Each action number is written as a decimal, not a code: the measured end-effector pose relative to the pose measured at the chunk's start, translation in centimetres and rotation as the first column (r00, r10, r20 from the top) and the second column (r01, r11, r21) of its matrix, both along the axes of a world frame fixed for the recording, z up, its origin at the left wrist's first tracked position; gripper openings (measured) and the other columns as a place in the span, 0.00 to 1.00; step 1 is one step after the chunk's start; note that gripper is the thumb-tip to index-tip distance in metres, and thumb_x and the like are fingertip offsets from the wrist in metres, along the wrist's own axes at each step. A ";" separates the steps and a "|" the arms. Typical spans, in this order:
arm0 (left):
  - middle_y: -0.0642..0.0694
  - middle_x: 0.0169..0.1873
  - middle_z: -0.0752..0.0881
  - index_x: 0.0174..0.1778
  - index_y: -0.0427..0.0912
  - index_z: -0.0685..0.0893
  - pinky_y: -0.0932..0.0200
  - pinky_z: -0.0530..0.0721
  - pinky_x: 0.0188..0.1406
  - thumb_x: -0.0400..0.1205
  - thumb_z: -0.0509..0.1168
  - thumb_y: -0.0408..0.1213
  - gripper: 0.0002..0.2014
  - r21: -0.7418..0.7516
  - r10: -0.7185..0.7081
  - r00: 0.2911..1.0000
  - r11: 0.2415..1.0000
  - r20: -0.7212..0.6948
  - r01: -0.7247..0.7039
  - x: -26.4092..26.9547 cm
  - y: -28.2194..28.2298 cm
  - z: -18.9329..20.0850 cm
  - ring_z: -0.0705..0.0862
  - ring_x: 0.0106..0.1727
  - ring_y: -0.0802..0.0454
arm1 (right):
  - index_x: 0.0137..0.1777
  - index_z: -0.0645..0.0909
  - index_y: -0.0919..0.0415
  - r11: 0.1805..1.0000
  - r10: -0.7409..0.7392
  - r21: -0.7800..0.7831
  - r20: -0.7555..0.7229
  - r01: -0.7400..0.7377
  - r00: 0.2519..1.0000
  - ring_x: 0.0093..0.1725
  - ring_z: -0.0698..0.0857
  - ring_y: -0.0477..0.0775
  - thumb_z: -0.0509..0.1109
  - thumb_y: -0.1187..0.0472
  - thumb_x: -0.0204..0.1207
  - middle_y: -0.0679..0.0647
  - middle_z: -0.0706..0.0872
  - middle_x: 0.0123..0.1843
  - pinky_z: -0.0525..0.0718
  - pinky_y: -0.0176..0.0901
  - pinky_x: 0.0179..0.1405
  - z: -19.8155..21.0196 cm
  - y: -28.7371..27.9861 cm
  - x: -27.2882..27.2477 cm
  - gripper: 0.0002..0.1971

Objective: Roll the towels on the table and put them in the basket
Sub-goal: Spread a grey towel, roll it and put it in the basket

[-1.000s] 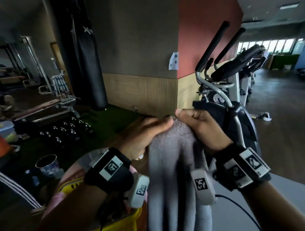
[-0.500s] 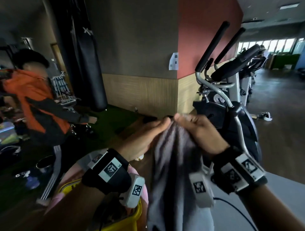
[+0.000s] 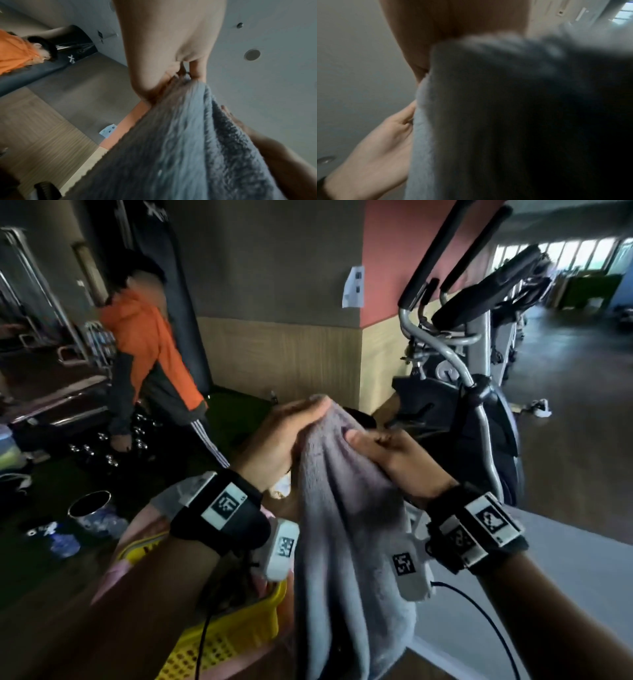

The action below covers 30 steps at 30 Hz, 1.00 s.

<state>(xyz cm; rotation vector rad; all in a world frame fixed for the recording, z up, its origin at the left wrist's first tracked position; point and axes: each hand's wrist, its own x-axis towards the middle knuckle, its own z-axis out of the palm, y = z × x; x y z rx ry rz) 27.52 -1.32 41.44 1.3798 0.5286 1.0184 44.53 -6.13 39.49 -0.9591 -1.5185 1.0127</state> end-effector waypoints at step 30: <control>0.41 0.48 0.89 0.47 0.39 0.90 0.55 0.81 0.56 0.84 0.61 0.40 0.13 -0.049 -0.032 0.996 0.998 -0.081 0.029 0.0 -3.0 -5.9 0.86 0.52 0.48 | 0.25 0.71 0.57 0.988 -0.084 0.135 0.116 0.068 0.990 0.27 0.69 0.43 0.67 0.58 0.81 0.47 0.71 0.25 0.69 0.38 0.27 -3.3 -2.3 1.4 0.20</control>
